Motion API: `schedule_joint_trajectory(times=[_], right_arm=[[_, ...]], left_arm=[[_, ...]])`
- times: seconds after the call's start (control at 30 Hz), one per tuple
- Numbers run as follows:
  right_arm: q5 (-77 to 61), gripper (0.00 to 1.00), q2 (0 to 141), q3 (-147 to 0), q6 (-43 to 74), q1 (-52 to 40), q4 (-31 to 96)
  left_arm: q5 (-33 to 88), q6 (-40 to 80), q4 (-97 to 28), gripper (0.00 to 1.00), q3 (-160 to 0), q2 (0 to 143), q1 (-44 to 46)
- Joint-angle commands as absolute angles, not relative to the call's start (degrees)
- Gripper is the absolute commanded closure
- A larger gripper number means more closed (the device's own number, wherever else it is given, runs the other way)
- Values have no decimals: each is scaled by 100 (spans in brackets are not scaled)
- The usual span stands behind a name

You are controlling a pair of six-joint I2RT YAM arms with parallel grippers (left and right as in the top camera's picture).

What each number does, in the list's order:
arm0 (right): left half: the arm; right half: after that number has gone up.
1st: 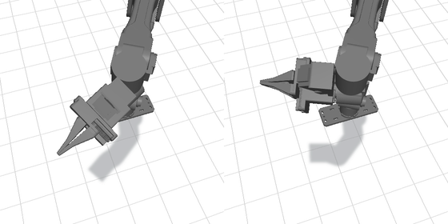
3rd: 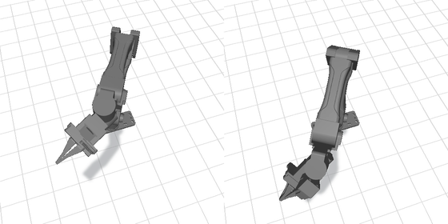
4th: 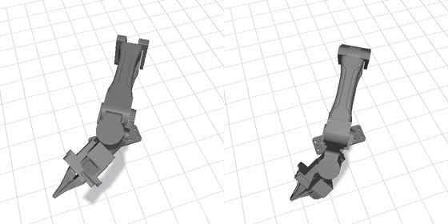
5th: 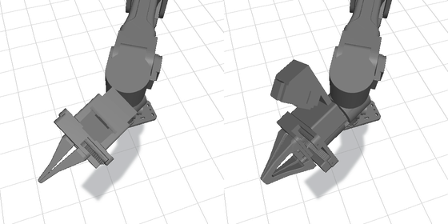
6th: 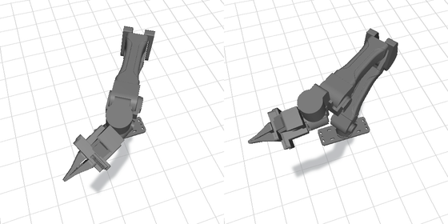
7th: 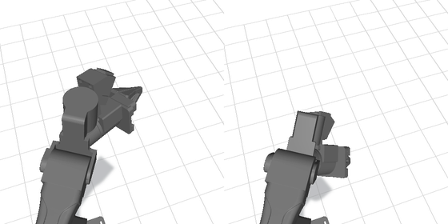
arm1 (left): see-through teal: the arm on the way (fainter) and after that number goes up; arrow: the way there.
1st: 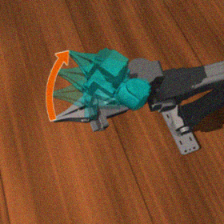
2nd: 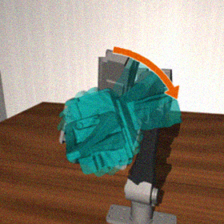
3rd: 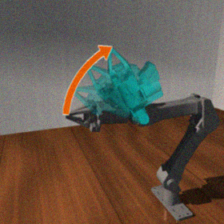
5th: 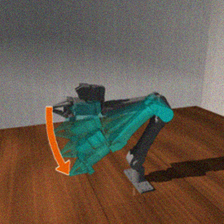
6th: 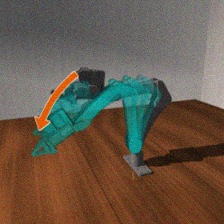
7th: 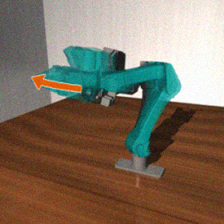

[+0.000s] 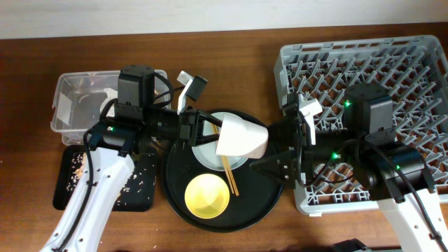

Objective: Sort waste into correct bins and load items into the dishwasher rack
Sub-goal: 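Hand pink cup from left gripper to right gripper above tray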

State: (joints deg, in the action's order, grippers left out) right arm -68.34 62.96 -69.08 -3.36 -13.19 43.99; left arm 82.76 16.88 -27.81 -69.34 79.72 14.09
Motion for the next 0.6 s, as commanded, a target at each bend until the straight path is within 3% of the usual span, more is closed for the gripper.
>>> schedule_joint_trajectory(times=[0.0,0.23,0.43,0.53,0.57], right_arm=[[-6775,5,6322,-7002,-423,-1367,4143],[-6761,6,6440,-7002,-405,-1498,3870],[-6720,16,6613,-7002,-408,-1516,3844],[-6726,30,6753,-7002,-405,-1516,3771],[-6726,31,6777,-7002,-405,-1516,3745]], left_arm=[[8468,1734,-2762,100,-7028,7948,1415],[8468,1732,-2650,100,-7028,7948,1415],[8468,1732,-2633,100,-7028,7948,1415],[8468,1732,-2633,100,-7028,7948,1415],[8466,1730,-2633,100,-7028,7948,1415]])
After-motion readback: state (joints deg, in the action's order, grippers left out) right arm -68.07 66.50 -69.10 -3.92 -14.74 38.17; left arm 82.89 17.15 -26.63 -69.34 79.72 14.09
